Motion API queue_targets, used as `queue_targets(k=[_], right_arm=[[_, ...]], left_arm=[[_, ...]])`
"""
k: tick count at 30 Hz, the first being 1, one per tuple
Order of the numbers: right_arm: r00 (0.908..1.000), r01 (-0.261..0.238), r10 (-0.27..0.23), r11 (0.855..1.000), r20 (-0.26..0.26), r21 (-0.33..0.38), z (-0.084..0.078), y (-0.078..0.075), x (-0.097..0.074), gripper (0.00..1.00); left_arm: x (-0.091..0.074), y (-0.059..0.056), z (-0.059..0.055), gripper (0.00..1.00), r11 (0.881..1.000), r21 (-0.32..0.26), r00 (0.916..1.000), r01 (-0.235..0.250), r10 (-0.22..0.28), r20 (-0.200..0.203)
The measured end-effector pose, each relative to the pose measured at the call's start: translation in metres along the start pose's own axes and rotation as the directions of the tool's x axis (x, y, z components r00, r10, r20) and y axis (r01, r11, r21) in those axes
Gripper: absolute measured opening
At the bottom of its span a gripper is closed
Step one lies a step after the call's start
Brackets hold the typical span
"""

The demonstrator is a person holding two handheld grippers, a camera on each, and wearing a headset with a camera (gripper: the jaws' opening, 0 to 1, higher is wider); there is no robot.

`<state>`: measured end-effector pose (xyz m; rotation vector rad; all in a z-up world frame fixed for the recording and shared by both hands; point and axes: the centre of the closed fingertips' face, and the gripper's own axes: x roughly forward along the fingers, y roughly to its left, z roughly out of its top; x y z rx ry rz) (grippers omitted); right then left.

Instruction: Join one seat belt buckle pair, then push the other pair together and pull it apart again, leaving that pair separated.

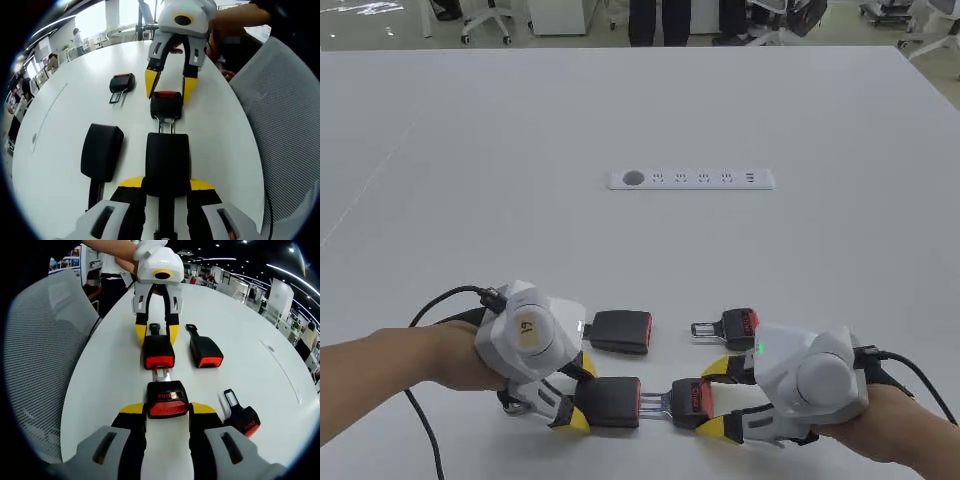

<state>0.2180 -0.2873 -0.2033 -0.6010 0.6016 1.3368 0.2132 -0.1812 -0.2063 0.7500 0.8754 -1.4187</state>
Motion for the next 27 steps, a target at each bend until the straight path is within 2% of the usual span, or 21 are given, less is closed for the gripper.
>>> queue_targets(k=[11, 12, 20, 27], right_arm=[[0.9998, -0.008, 0.008, 1.000, 0.019, -0.005, 0.011, 0.003, 0.009, 0.31], [1.0000, -0.005, 0.005, 1.000, 0.006, -0.026, 0.009, 0.002, 0.008, 0.30], [0.9999, -0.011, 0.012, 1.000, 0.001, -0.028, 0.008, 0.003, 0.009, 0.29], [0.9998, -0.020, 0.020, 0.999, -0.001, -0.032, 0.009, 0.003, 0.012, 0.28]], left_arm=[[-0.001, -0.001, 0.002, 0.31, 1.000, 0.000, 1.0000, -0.002, 0.002, 0.003], [-0.001, -0.001, 0.001, 0.31, 1.000, 0.000, 1.0000, -0.002, 0.002, 0.002], [0.000, 0.001, -0.001, 0.31, 1.000, 0.001, 0.9999, -0.012, 0.012, 0.004], [0.000, 0.002, -0.003, 0.30, 1.000, 0.027, 0.9999, -0.011, 0.011, -0.007]])
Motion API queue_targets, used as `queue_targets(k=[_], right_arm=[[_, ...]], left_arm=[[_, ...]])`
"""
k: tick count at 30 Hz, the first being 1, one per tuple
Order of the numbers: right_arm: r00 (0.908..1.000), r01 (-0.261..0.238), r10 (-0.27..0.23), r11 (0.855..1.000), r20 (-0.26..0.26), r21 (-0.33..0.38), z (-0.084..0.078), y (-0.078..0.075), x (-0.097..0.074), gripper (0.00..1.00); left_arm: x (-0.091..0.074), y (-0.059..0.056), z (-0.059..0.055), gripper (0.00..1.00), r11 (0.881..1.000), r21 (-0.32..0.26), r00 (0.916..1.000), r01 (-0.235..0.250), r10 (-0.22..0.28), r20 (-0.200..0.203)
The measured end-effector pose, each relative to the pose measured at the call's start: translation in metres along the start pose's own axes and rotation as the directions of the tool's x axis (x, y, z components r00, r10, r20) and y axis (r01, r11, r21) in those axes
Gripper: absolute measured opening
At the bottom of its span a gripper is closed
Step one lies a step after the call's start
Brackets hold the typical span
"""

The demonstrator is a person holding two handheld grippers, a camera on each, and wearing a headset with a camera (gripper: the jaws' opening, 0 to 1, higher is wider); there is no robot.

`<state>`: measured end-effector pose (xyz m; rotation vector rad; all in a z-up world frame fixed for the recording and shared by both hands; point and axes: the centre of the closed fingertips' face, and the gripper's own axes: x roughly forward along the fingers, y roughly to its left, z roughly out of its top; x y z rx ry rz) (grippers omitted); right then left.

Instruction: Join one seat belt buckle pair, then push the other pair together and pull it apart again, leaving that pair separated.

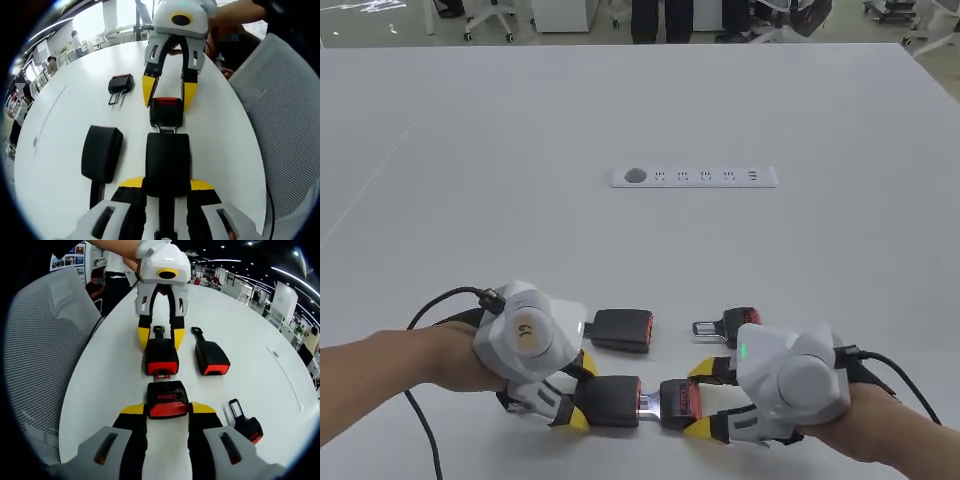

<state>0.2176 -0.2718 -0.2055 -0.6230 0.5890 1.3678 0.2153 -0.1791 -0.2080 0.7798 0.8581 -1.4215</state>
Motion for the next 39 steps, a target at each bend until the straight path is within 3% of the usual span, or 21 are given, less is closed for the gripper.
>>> queue_targets(k=[11, 12, 13, 24, 25, 28, 34, 39], right_arm=[[0.9999, 0.011, -0.011, 0.999, 0.011, 0.052, 0.014, 0.005, 0.011, 0.28], [0.9998, 0.019, -0.019, 0.998, 0.009, 0.056, 0.013, 0.002, 0.014, 0.28], [0.9997, 0.023, -0.023, 0.996, 0.003, 0.086, 0.010, 0.001, 0.016, 0.28], [0.9995, 0.029, -0.030, 0.998, 0.012, 0.051, 0.009, 0.000, 0.009, 0.27], [0.9997, 0.017, -0.017, 1.000, 0.015, 0.019, 0.007, 0.002, 0.008, 0.27], [0.9998, 0.006, -0.007, 0.999, 0.020, 0.042, 0.008, 0.003, 0.007, 0.27], [0.9998, 0.007, -0.007, 1.000, -0.019, 0.014, 0.010, 0.004, 0.008, 0.27], [1.0000, -0.006, 0.006, 1.000, -0.002, 0.012, 0.011, 0.005, 0.005, 0.27]], left_arm=[[0.000, 0.000, 0.001, 0.30, 1.000, -0.016, 1.0000, -0.005, 0.005, -0.008], [-0.002, -0.002, -0.003, 0.30, 1.000, -0.009, 0.9994, 0.004, -0.004, -0.035], [-0.002, -0.001, -0.002, 0.30, 1.000, -0.015, 0.9998, -0.001, 0.001, -0.020], [-0.003, 0.000, -0.004, 0.30, 0.999, -0.040, 0.9999, -0.015, 0.015, 0.002], [-0.003, 0.001, -0.004, 0.30, 0.999, -0.038, 0.9999, -0.014, 0.014, 0.004], [-0.002, 0.002, -0.004, 0.30, 1.000, -0.018, 0.9999, -0.003, 0.003, -0.014], [-0.001, 0.001, -0.001, 0.30, 0.999, -0.038, 0.9993, -0.011, 0.009, -0.035], [-0.002, -0.002, 0.001, 0.30, 1.000, -0.025, 0.9999, -0.004, 0.004, -0.010]])
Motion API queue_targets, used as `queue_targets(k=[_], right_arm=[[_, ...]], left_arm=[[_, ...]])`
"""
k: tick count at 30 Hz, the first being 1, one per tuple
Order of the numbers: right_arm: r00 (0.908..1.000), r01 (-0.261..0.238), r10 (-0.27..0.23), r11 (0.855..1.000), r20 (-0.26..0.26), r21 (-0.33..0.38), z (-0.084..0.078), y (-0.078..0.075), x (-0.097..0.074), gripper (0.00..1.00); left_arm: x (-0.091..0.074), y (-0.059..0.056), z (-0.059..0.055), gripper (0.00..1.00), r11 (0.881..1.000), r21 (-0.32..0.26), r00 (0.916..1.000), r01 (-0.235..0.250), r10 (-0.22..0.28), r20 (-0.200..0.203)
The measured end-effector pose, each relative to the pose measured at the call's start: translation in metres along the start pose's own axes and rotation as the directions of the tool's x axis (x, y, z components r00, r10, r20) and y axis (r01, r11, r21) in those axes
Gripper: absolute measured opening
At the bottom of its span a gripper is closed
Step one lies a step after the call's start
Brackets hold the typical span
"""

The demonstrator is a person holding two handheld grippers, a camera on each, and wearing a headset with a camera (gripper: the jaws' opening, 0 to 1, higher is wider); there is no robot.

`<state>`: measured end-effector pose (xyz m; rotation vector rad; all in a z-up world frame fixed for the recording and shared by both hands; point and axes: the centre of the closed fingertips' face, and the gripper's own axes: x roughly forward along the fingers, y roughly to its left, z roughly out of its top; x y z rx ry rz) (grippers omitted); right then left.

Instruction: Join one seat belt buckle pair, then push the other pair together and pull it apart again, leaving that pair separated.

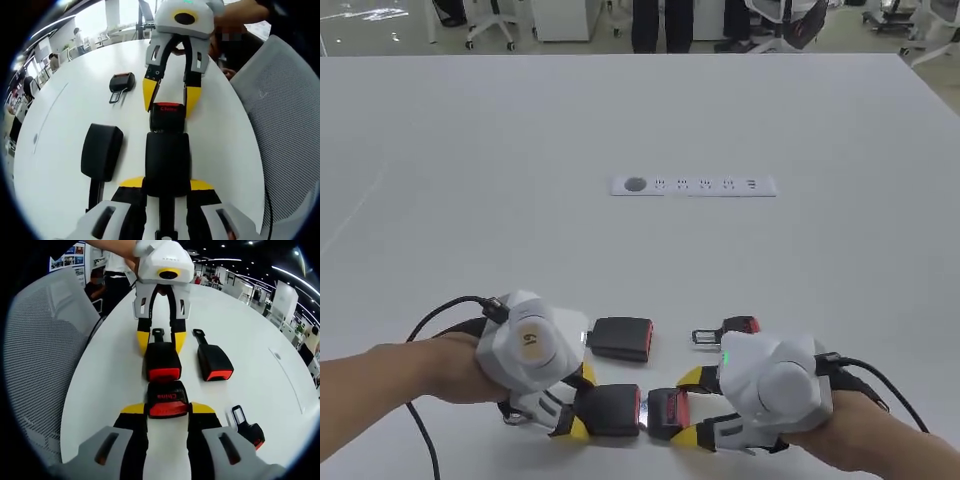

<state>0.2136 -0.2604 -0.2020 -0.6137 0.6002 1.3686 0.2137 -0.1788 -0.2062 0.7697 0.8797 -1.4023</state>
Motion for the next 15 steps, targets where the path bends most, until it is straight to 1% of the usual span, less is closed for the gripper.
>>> queue_targets(k=[3, 4, 5, 6, 7, 8, 9, 10, 11, 13, 15], right_arm=[[1.0000, -0.001, 0.001, 1.000, 0.003, -0.003, 0.0008, -0.0011, 0.0001, 0.27], [1.0000, -0.001, 0.001, 1.000, 0.001, -0.004, 0.0010, -0.0015, 0.0005, 0.27], [1.0000, 0.002, -0.002, 1.000, -0.002, -0.004, 0.0015, -0.0019, 0.0010, 0.27], [0.9997, 0.004, -0.004, 1.000, -0.023, -0.009, 0.0021, -0.0014, 0.0011, 0.27], [0.9997, 0.004, -0.005, 1.000, -0.023, -0.016, 0.0035, -0.0007, 0.0005, 0.27], [0.9998, 0.003, -0.003, 1.000, -0.018, -0.012, 0.0025, -0.0013, -0.0007, 0.27], [0.9999, 0.000, 0.000, 1.000, -0.014, -0.009, 0.0010, -0.0009, -0.0014, 0.27], [1.0000, -0.007, 0.007, 1.000, -0.005, -0.002, 0.0007, -0.0006, -0.0015, 0.27], [1.0000, -0.008, 0.008, 1.000, 0.004, 0.001, 0.0001, -0.0020, -0.0013, 0.27], [1.0000, -0.008, 0.008, 1.000, 0.002, -0.011, -0.0001, -0.0009, -0.0011, 0.27], [0.9999, -0.013, 0.013, 1.000, 0.000, -0.001, 0.0006, -0.0012, 0.0001, 0.28]], left_arm=[[0.0003, -0.0002, 0.0012, 0.30, 1.000, -0.005, 1.0000, 0.001, -0.001, 0.010], [0.0001, -0.0011, 0.0031, 0.30, 1.000, -0.006, 1.0000, 0.001, -0.001, 0.009], [0.0003, -0.0010, 0.0043, 0.30, 1.000, -0.009, 1.0000, 0.003, -0.003, 0.002], [0.0006, -0.0012, 0.0054, 0.30, 1.000, -0.003, 0.9998, 0.007, -0.008, -0.017], [0.0007, -0.0013, 0.0057, 0.30, 1.000, -0.001, 0.9996, 0.006, -0.006, -0.026], [0.0004, -0.0023, 0.0056, 0.30, 1.000, -0.002, 0.9997, 0.004, -0.004, -0.022], [0.0000, -0.0029, 0.0059, 0.30, 1.000, -0.005, 1.0000, 0.002, -0.002, -0.006], [-0.0003, -0.0046, 0.0078, 0.30, 1.000, -0.018, 0.9998, 0.003, -0.003, 0.021], [-0.0003, -0.0043, 0.0079, 0.30, 1.000, -0.015, 0.9999, 0.000, 0.000, 0.017], [0.0002, -0.0034, 0.0066, 0.30, 1.000, -0.008, 0.9999, 0.000, 0.000, 0.013], [0.0007, -0.0021, 0.0056, 0.30, 1.000, -0.006, 0.9999, 0.011, -0.011, 0.006]])
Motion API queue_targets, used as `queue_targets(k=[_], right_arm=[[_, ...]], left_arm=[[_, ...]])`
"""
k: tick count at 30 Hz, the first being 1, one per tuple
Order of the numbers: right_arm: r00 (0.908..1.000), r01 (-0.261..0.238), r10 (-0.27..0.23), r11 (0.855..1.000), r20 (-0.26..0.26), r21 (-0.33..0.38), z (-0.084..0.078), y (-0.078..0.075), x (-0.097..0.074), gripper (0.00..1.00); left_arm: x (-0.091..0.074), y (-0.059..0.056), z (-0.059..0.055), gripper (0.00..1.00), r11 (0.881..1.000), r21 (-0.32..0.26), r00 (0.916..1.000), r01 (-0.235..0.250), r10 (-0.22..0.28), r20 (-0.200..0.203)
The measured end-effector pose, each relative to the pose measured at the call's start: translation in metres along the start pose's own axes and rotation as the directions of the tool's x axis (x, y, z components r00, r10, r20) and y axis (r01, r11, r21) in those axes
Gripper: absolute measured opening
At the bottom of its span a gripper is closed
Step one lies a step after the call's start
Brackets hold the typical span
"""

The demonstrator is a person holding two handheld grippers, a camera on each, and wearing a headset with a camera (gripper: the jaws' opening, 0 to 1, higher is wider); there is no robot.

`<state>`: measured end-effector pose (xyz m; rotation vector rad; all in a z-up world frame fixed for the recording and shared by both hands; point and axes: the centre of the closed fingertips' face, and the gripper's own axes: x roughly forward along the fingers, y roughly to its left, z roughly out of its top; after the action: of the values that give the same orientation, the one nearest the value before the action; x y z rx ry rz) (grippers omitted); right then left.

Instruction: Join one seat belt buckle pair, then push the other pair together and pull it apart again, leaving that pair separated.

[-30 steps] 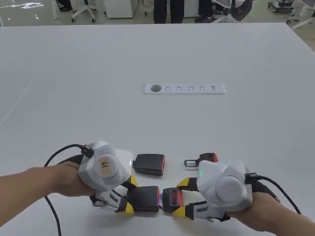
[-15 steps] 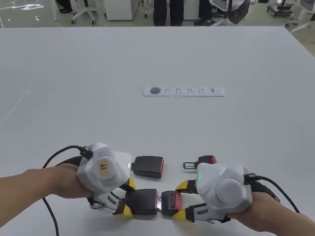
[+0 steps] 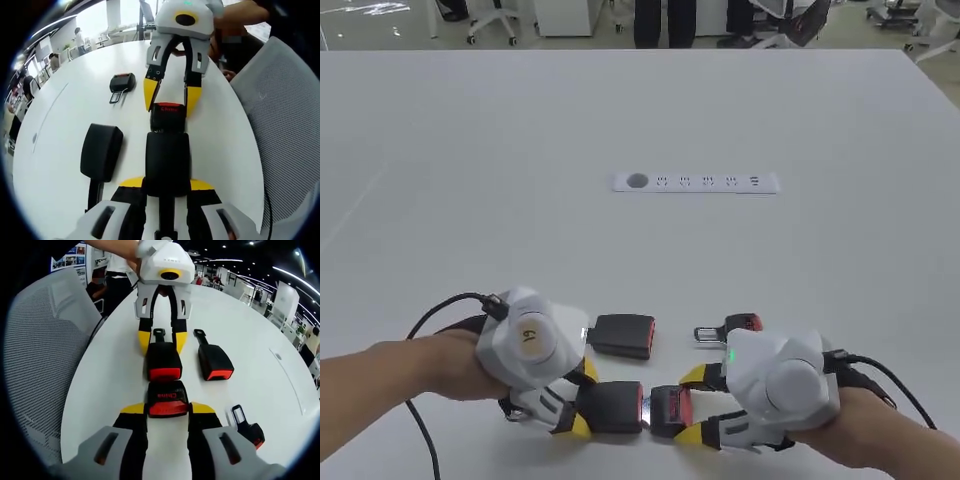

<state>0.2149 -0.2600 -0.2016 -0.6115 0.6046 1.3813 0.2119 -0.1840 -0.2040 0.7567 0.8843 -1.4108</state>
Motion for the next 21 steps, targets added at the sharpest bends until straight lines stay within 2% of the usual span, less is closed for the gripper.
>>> queue_targets(k=[2, 3, 7, 10, 14, 17, 21], right_arm=[[1.0000, -0.002, 0.002, 1.000, -0.005, 0.003, 0.000, 0.000, 0.000, 0.29], [0.9999, -0.007, 0.007, 1.000, -0.013, -0.023, -0.001, 0.001, 0.000, 0.29], [0.9998, -0.017, 0.016, 0.998, -0.014, -0.055, -0.002, 0.003, -0.001, 0.30], [0.9998, -0.013, 0.013, 0.999, -0.015, -0.049, -0.001, 0.003, -0.002, 0.31], [0.9997, -0.011, 0.010, 0.999, -0.021, -0.048, -0.003, 0.003, -0.002, 0.31], [0.9999, -0.003, 0.002, 0.999, -0.015, -0.036, -0.002, 0.001, -0.005, 0.34], [1.0000, 0.002, -0.002, 1.000, 0.002, -0.029, 0.000, -0.002, -0.007, 0.36]], left_arm=[[0.000, 0.000, 0.000, 0.31, 1.000, 0.018, 0.9999, 0.007, -0.007, -0.010], [0.000, 0.000, -0.001, 0.31, 0.999, 0.031, 0.9999, 0.007, -0.007, -0.013], [0.001, 0.002, -0.004, 0.32, 0.999, 0.034, 0.9999, 0.003, -0.003, -0.014], [0.002, 0.003, -0.006, 0.32, 0.999, 0.036, 0.9997, -0.002, 0.003, -0.023], [0.001, 0.005, -0.008, 0.33, 0.999, 0.031, 0.9995, -0.012, 0.013, -0.028], [-0.003, 0.007, -0.010, 0.34, 1.000, 0.007, 0.9997, -0.022, 0.022, -0.014], [-0.009, 0.007, -0.006, 0.35, 1.000, -0.016, 0.9997, -0.024, 0.024, -0.001]])
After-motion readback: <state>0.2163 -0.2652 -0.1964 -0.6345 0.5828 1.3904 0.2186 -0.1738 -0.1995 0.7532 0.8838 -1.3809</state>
